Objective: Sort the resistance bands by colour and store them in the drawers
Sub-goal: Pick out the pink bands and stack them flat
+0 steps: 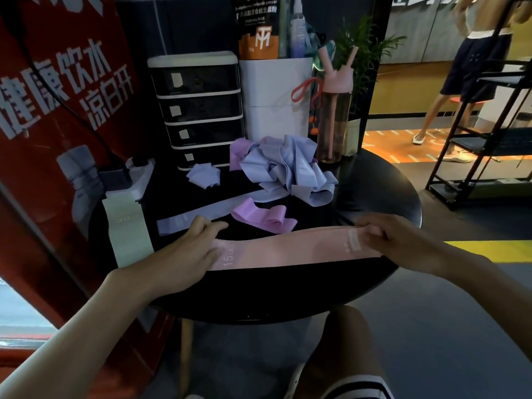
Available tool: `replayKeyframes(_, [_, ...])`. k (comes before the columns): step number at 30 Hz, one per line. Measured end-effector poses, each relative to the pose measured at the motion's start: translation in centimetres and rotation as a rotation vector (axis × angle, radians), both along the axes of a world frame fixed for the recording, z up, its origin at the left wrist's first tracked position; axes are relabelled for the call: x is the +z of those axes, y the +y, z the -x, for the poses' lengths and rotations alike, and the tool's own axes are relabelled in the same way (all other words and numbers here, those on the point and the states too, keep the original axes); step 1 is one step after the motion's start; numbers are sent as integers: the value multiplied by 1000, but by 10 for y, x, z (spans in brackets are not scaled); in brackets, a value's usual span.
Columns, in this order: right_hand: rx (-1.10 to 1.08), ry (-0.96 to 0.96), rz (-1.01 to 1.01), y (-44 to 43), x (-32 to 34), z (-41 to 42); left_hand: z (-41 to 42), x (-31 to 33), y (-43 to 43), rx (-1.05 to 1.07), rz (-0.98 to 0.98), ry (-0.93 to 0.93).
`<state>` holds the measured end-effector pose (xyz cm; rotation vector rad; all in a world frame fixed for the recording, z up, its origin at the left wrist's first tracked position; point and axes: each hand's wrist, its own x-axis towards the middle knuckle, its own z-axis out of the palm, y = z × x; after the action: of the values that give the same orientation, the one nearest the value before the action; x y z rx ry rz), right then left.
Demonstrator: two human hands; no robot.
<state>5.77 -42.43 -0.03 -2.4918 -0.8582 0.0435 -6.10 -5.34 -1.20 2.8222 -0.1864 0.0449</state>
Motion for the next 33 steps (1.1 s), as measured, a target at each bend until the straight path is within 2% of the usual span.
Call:
replayKeyframes(2, [-18,-7,-44,0,-1,4,0,-4,2,-5,-3,-19])
replayKeyframes(5, [-42,-34,-94,0,-6,9,0,-8,3,-22,109,-95])
replayKeyframes(9, [-67,-96,-181,-3,-9,10,2,-11,3,-40,205,-288])
replayKeyframes(11, [-79,-144,-236,-3,-10,8,1,-14,3,-46,187,-345])
replayKeyframes(15, [-14,-176,-98,-7,-20,6,2,-29,5,-37,76,-335])
replayKeyframes(20, [6,-162,-84,-10,-20,6,3,-28,6,-32,127,-329])
replayKeyframes(28, [-140,-69,-208,-4,-9,7,10,-1,-2,182,442,-248])
replayKeyframes(30, [-161,-49,-263,-1,3,8,10,10,-4,249,616,-203])
replayKeyframes(31, [-182,27,-327,-1,10,8,11,15,-5,301,732,-163])
replayKeyframes(33, [-217,325,-458,-2,20,7,15,22,-5,407,920,-60])
